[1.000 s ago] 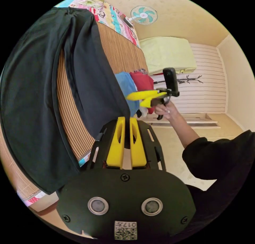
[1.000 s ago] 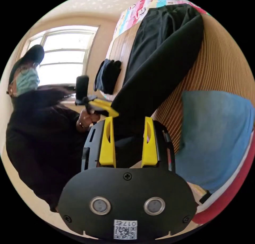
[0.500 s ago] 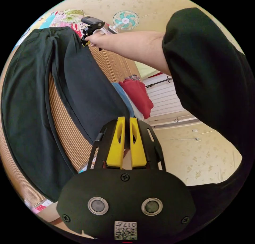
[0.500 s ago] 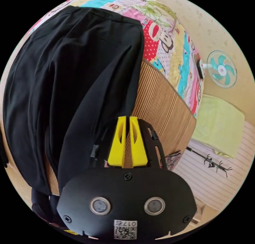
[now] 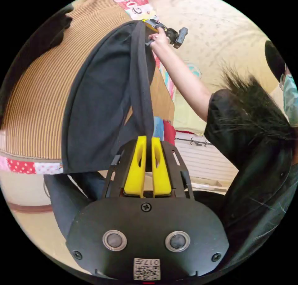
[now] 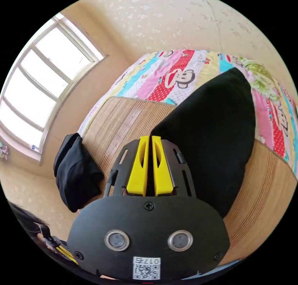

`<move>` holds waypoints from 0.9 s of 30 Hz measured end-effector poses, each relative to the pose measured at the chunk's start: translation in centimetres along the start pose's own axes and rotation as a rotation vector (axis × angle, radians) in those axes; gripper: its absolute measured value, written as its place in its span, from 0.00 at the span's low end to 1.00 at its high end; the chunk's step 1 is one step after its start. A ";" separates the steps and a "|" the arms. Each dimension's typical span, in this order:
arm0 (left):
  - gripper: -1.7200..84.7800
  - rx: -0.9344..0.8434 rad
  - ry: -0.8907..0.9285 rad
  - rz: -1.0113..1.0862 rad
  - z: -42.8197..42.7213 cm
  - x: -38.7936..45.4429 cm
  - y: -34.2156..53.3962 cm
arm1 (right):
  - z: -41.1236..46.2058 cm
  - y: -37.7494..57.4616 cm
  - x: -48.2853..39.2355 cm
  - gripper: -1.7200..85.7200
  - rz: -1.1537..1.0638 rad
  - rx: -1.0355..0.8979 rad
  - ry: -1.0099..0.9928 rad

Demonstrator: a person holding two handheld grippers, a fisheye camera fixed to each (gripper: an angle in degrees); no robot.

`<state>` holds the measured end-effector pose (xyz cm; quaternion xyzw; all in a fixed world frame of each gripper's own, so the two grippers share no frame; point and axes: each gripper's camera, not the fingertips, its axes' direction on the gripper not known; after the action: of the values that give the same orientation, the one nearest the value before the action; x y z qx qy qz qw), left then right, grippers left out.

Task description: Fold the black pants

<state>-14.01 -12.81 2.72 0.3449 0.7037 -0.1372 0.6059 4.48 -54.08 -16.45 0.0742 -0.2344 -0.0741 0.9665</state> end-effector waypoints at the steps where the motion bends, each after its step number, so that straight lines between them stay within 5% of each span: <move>1: 0.07 -0.008 -0.108 -0.050 -0.8 -1.7 0.2 | 1.3 0.9 0.5 0.06 0.028 -0.042 -0.020; 4: 0.10 -0.017 -0.269 -0.147 -2.8 -6.0 0.2 | -0.2 6.2 0.8 0.08 -0.013 -0.049 -0.039; 16: 0.13 -0.153 -0.155 -0.034 -3.1 -5.8 -4.6 | -5.6 38.2 4.7 0.15 0.363 -0.301 -0.262; 27: 0.04 -0.142 -0.152 0.022 -3.6 -1.1 -2.7 | -4.4 41.7 2.5 0.05 0.371 -0.296 -0.396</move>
<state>-18.45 -12.93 3.93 0.2972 0.6600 -0.1060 0.6818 13.22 -13.29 -11.84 -0.1274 -0.4142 0.0572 0.8994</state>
